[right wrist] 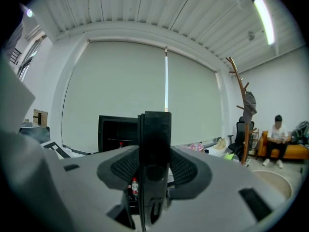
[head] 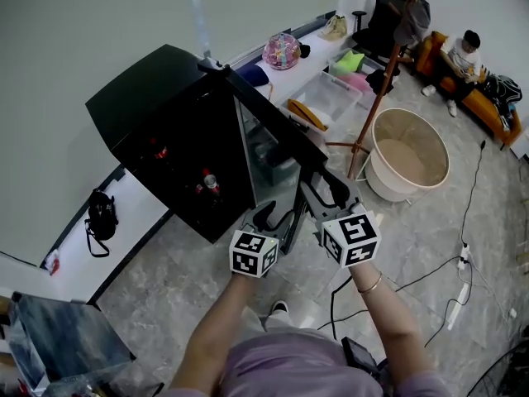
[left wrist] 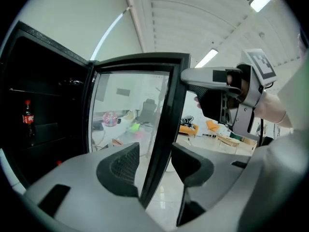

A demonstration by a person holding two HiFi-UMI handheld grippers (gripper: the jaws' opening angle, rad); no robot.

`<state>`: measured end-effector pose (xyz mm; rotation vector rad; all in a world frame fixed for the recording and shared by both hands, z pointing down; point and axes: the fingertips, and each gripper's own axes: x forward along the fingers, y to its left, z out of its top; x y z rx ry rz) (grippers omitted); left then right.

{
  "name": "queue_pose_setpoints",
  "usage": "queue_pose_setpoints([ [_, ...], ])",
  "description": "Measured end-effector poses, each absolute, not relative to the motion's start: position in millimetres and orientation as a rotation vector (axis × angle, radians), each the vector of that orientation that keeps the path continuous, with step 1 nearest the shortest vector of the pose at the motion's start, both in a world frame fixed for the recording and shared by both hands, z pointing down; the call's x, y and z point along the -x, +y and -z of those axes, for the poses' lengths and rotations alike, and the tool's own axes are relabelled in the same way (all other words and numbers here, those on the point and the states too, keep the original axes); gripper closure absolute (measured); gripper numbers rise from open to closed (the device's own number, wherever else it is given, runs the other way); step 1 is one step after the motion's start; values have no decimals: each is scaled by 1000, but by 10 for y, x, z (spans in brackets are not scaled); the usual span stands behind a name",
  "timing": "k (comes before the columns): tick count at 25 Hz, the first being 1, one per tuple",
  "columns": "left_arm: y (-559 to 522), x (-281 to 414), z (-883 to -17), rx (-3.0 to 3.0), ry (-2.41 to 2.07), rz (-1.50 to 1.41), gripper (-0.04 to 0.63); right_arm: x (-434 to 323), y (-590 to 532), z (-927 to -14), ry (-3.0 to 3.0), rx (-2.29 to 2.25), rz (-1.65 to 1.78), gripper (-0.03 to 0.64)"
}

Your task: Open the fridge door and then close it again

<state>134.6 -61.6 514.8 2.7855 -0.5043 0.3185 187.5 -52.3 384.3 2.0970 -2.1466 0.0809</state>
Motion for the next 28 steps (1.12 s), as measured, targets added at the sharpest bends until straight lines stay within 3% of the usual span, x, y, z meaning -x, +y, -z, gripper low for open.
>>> queue_pose_setpoints([
  [15,-1036,-1271,-5047,-2738,-640,-285,425,-2351,-540,-3837,-2094,-2201,-69,422],
  [28,-1609,-1776,-5064,-2762,-569,-256,442,-2986,-734,-3871,-2016,-2299,-45,429],
])
